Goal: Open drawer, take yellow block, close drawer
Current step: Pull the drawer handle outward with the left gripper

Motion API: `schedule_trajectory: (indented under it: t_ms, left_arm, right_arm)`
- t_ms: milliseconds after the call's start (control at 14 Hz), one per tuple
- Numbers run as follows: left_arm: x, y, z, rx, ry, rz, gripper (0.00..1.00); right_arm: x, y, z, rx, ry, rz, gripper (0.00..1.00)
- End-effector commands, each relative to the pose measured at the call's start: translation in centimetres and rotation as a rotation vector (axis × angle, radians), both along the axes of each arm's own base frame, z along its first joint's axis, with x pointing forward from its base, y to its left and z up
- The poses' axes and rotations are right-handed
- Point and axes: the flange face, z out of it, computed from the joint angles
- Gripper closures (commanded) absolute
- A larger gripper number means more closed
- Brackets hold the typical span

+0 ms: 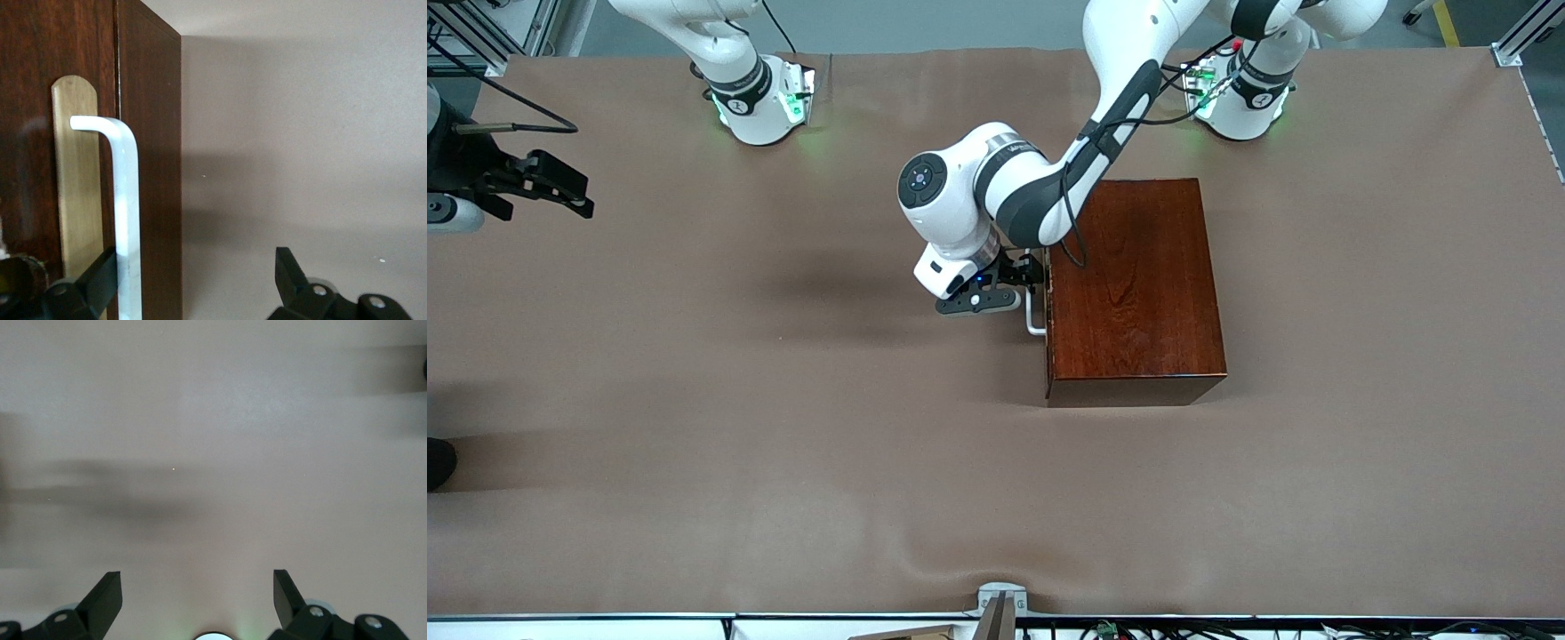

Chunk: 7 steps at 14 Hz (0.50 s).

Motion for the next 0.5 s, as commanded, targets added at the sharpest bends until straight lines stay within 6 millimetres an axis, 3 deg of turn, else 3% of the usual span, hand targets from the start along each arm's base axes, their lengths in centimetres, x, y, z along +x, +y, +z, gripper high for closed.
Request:
schedule_trajectory:
  t_ms: [0, 429]
  left_arm:
    - [-0.2, -1.3, -0.1, -0.028, -0.049, 0.039, 0.00]
    - [-0.3, -2.8, -0.7, -0.118, -0.101, 0.156, 0.00]
  right_arm:
    - [-0.5, -0.1, 0.2, 0.018, -0.005, 0.005, 0.00]
    - [-0.5, 0.2, 0.3, 0.018, -0.007, 0.008, 0.00]
